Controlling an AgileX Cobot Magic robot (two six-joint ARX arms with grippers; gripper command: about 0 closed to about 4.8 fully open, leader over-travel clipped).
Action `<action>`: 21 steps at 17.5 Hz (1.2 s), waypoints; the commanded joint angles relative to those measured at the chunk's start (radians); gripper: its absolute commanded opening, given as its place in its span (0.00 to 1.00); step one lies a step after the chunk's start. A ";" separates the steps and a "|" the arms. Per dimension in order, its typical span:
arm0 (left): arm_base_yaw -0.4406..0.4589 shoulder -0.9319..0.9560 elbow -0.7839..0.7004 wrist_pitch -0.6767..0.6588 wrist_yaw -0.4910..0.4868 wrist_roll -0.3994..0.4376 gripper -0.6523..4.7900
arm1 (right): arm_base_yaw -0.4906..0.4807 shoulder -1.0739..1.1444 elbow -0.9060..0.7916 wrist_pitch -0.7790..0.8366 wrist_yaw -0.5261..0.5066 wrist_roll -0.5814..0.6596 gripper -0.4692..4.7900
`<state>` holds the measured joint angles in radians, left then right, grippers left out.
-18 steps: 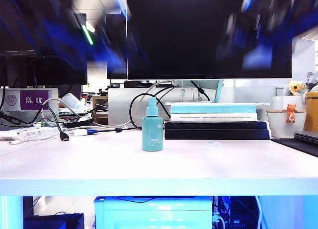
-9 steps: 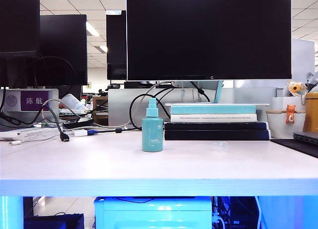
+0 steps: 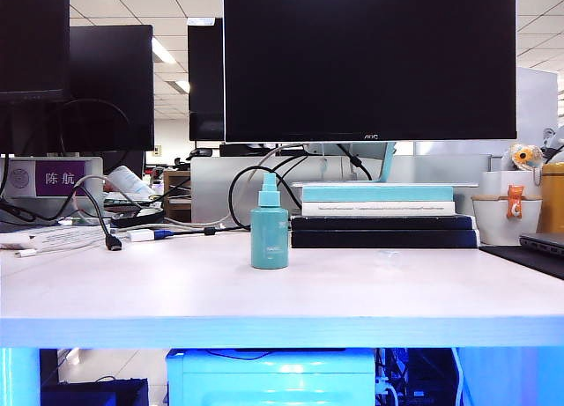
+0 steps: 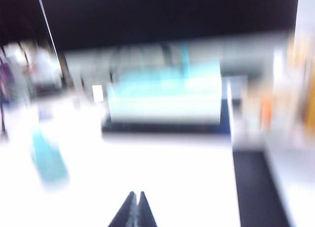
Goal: Pick up the sprayer with the left hand and remove the lid with the right hand then place it on the table.
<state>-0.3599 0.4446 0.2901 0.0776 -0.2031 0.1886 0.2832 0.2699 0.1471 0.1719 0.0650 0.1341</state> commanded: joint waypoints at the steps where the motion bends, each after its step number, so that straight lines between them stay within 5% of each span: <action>1: 0.000 -0.003 -0.052 0.006 0.132 -0.051 0.22 | 0.002 -0.041 -0.116 0.020 0.024 0.061 0.08; 7: 0.001 -0.056 -0.246 0.345 0.146 -0.070 0.11 | 0.000 -0.103 -0.138 0.046 0.097 -0.066 0.08; 12: 0.001 -0.060 -0.283 0.318 0.197 -0.051 0.11 | 0.000 -0.102 -0.139 -0.020 0.089 -0.047 0.08; 21: 0.001 -0.060 -0.283 0.272 0.137 -0.092 0.11 | 0.000 -0.103 -0.138 -0.028 0.091 -0.050 0.08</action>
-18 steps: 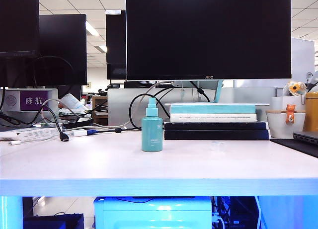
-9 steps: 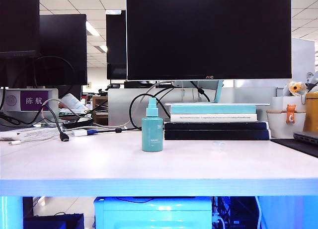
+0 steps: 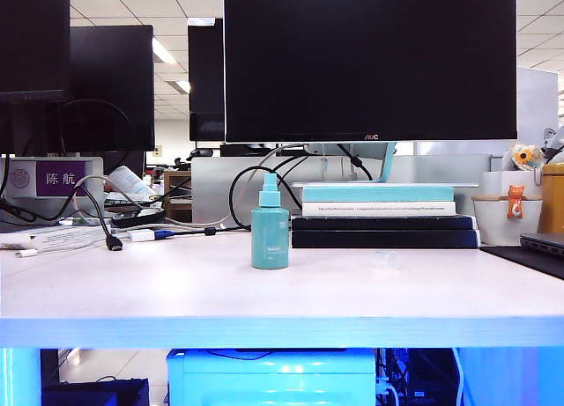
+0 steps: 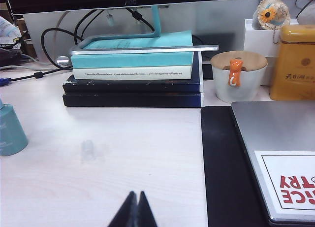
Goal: Pick up the sprayer with the left hand and remove the lid with the right hand then place it on the table.
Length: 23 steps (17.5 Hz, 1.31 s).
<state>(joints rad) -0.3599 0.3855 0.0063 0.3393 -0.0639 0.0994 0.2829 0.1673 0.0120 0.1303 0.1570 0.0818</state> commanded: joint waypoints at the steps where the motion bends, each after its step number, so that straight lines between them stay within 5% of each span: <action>1: 0.001 0.000 0.001 0.010 -0.003 -0.003 0.11 | 0.000 0.000 -0.003 0.014 -0.001 0.003 0.08; 5: 0.000 -0.047 0.001 -0.029 -0.003 -0.003 0.11 | 0.000 0.000 -0.004 0.014 -0.001 0.003 0.08; 7: 0.008 -0.160 0.001 -0.253 0.014 -0.003 0.11 | -0.015 -0.047 -0.005 -0.059 -0.002 0.003 0.08; 10: 0.056 -0.219 0.003 -0.296 0.051 -0.003 0.11 | -0.035 -0.121 -0.005 -0.145 -0.001 0.003 0.08; 15: 0.301 -0.301 0.014 -0.335 0.253 -0.003 0.11 | -0.122 -0.167 -0.005 -0.179 -0.010 0.002 0.08; 18: 0.442 -0.357 0.014 -0.363 0.263 -0.003 0.11 | -0.151 -0.167 -0.005 -0.187 -0.045 0.002 0.08; 23: 0.489 -0.385 0.001 -0.388 0.263 -0.003 0.11 | -0.150 -0.167 -0.006 -0.238 -0.158 0.003 0.08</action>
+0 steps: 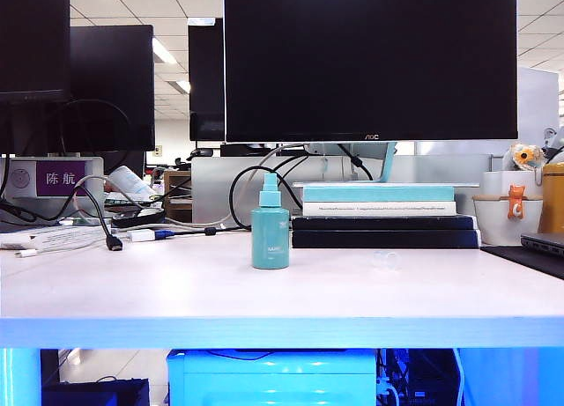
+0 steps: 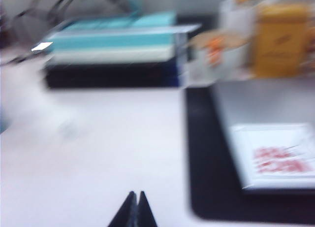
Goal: Pick up the sprayer with the left hand and remove the lid with the right hand then place it on the table.
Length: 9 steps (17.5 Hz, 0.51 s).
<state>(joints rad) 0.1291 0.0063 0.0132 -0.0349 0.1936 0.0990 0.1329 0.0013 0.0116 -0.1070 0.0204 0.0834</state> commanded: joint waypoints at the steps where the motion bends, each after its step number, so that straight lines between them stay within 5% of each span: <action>1: 0.000 -0.005 -0.006 -0.034 0.005 -0.002 0.11 | -0.003 -0.001 -0.005 0.000 -0.012 0.001 0.08; 9: -0.001 -0.005 -0.006 -0.055 0.010 -0.003 0.11 | -0.001 -0.001 -0.005 0.000 0.005 0.001 0.08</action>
